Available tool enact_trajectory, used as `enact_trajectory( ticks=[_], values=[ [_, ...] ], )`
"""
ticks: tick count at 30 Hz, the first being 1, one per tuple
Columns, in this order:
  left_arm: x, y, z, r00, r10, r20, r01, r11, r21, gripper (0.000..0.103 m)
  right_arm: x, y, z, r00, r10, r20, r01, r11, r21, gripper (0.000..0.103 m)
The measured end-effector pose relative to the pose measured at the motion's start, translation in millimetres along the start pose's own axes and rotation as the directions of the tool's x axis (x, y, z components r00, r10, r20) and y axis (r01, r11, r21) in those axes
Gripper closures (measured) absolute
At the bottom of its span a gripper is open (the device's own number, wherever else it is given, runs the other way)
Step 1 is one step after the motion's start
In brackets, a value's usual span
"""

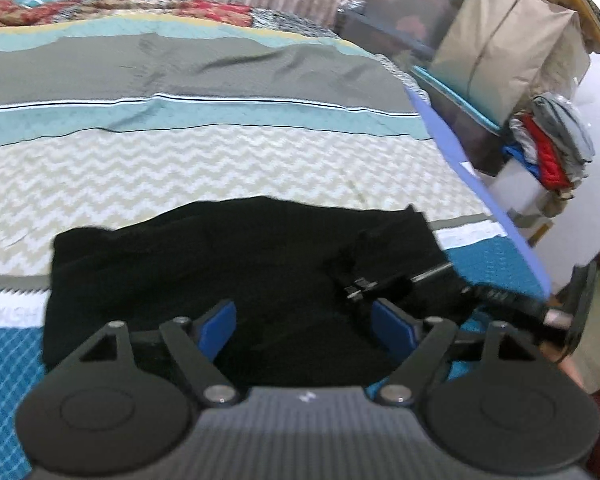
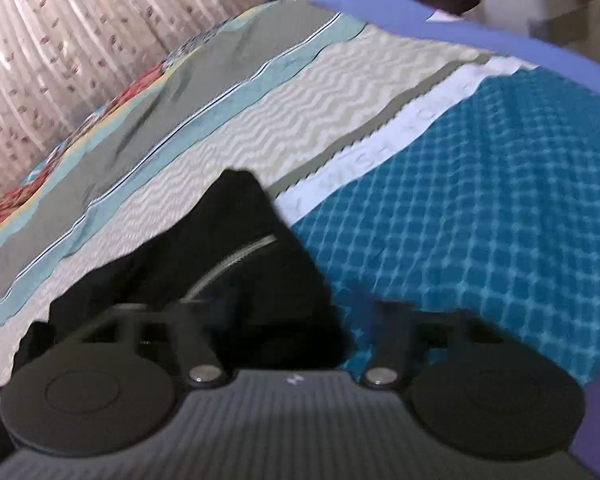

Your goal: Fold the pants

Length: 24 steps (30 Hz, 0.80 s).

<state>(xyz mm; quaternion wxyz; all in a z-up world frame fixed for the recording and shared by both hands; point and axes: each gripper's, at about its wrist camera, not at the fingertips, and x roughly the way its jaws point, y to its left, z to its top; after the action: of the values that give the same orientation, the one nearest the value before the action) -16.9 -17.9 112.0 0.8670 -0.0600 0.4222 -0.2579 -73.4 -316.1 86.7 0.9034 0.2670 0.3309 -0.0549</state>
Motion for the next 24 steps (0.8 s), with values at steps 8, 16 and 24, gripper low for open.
enact_trajectory(
  ticks=[8, 16, 24],
  values=[
    [33, -39, 50, 0.995, -0.072, -0.071, 0.074, 0.997, 0.021, 0.003, -52, 90, -33, 0.984, 0.118, 0.134, -0.063, 0.93, -0.363, 0.079],
    [92, -60, 70, 0.977, -0.114, -0.182, 0.115, 0.993, -0.005, 0.008, -57, 125, -55, 0.972, 0.184, 0.143, -0.086, 0.853, -0.514, 0.079],
    [77, -40, 69, 0.972, -0.162, -0.168, 0.166, 0.986, 0.006, 0.08, -52, 136, -46, 0.961, 0.249, 0.117, -0.143, 0.815, -0.561, 0.079]
  ],
)
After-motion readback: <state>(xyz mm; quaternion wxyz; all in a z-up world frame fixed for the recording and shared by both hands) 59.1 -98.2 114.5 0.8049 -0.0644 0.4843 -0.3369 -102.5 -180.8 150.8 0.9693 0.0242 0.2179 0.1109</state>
